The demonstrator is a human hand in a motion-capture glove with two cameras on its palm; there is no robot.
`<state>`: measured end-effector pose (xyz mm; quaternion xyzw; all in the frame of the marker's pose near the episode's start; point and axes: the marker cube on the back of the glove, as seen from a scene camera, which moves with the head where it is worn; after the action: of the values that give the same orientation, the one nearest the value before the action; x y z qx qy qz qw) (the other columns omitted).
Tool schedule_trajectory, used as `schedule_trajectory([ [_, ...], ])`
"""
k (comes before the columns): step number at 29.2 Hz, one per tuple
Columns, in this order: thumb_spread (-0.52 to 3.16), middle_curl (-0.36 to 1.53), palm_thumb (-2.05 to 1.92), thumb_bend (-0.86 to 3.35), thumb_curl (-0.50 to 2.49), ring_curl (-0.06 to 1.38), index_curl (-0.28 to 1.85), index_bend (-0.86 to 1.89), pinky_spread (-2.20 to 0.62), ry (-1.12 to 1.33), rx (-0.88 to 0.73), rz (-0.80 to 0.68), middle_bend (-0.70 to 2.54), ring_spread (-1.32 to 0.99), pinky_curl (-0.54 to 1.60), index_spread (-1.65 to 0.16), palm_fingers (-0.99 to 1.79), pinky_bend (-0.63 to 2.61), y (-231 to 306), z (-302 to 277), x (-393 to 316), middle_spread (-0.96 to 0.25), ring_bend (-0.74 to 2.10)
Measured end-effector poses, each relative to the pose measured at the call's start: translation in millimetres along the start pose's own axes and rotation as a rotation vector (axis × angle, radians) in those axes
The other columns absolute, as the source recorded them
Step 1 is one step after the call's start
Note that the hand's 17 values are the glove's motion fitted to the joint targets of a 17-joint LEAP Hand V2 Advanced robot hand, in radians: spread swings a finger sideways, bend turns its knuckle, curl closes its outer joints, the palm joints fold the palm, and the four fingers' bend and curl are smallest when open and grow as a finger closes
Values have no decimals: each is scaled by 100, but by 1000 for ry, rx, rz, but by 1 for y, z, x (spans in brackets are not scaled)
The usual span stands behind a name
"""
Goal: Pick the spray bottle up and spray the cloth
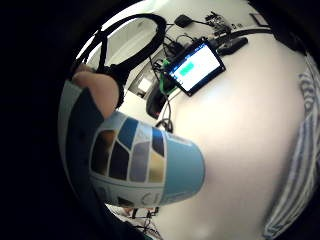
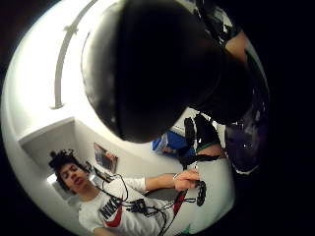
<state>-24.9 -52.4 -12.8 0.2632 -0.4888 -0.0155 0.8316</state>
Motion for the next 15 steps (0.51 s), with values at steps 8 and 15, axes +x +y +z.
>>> schedule_trajectory([
  [8, 88, 46, 90, -3, 55, 41, 32, 13, 4, 4, 19, -50, 25, -11, 36, -27, 109, 20, 1, 9, 11, -7, 46],
  [15, 89, 46, 90, -3, 53, 41, 32, 13, 1, 3, 16, -41, 24, -11, 36, -26, 109, 21, 4, 14, 17, -7, 45],
])
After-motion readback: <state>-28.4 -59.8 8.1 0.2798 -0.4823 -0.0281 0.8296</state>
